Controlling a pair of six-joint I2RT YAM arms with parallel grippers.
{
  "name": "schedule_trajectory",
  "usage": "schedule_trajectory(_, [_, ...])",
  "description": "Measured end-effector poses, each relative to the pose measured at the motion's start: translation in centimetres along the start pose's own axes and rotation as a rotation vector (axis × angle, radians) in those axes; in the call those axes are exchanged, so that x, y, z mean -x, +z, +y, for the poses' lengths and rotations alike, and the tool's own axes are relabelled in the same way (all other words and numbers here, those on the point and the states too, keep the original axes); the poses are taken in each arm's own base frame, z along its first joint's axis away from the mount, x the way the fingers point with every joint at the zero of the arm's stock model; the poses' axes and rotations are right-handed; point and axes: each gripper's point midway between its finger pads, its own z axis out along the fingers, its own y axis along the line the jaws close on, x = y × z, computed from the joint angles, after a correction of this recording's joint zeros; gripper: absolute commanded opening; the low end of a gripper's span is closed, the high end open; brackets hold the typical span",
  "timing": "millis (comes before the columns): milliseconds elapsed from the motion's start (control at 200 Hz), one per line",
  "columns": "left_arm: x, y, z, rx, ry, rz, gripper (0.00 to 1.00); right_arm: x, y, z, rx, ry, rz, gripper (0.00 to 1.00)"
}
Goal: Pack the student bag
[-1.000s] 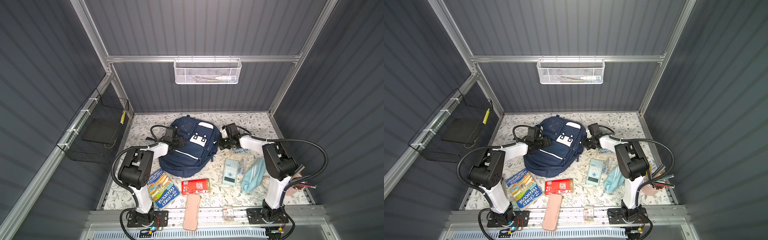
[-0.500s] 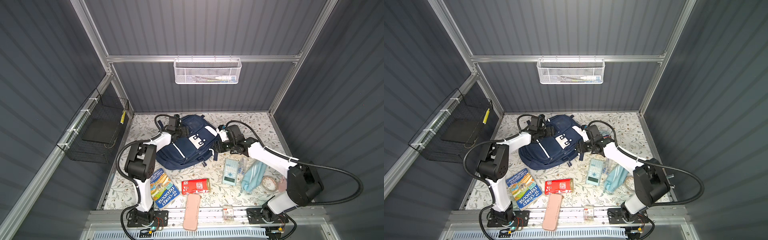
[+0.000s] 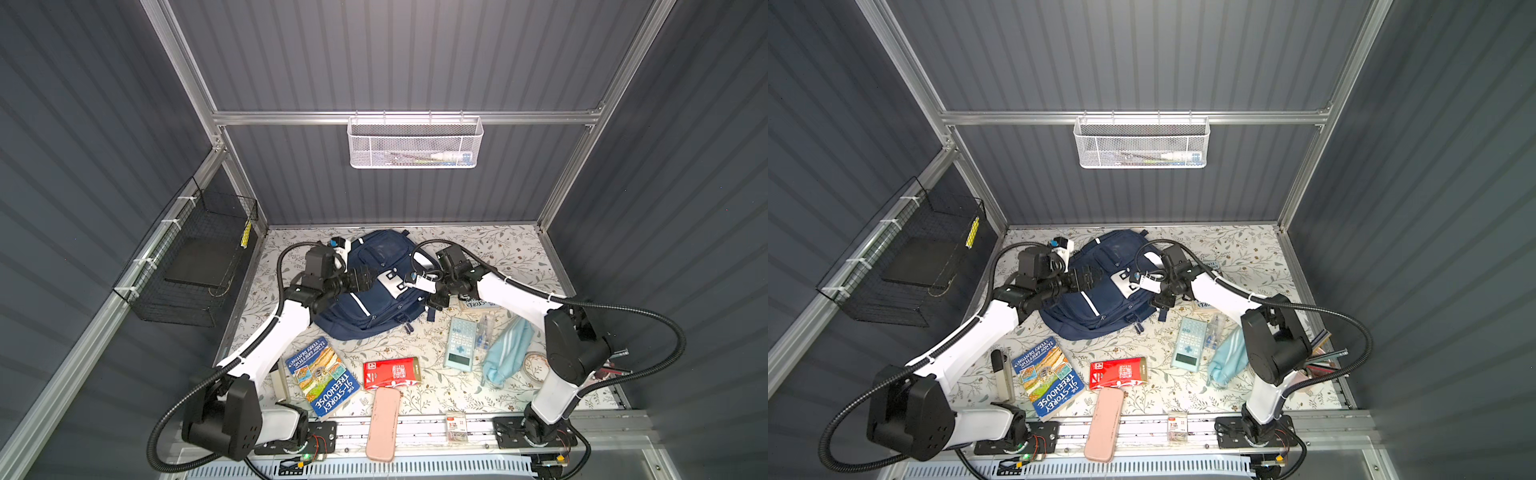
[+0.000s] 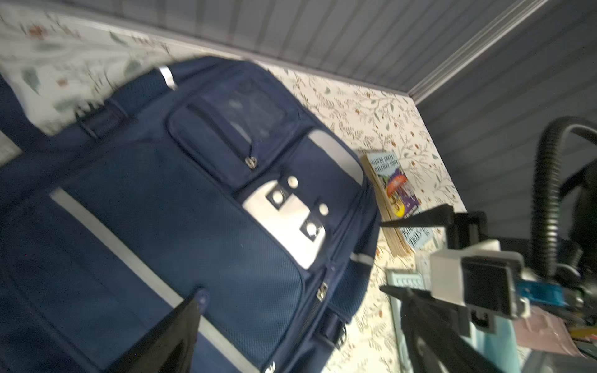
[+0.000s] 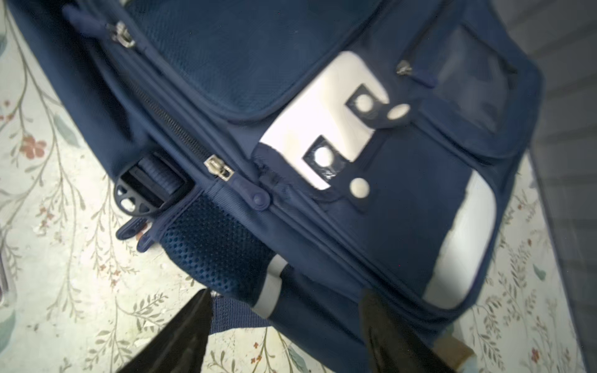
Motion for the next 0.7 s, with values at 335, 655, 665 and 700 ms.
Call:
schedule_trajectory(335, [-3.3,-1.3,-0.5,-0.044,-0.058,0.065,0.92,0.6,3.3,4.2,0.099,-0.167,0.0,0.46])
schedule_trajectory(655, [-5.0,-1.8,-0.2,-0.021,-0.1,0.086,0.8,0.4,3.7,3.8,0.101,-0.135,-0.004,0.0])
schedule_trajectory(665, [-5.1,-1.9,-0.2,-0.015,-0.101,0.084,0.79,0.5,3.6,3.8,0.1,-0.127,-0.008,0.0])
schedule_trajectory(700, [-5.2,-2.0,-0.6,-0.005,-0.097,0.078,0.75,0.9,3.0,3.6,0.096,-0.101,-0.025,0.0])
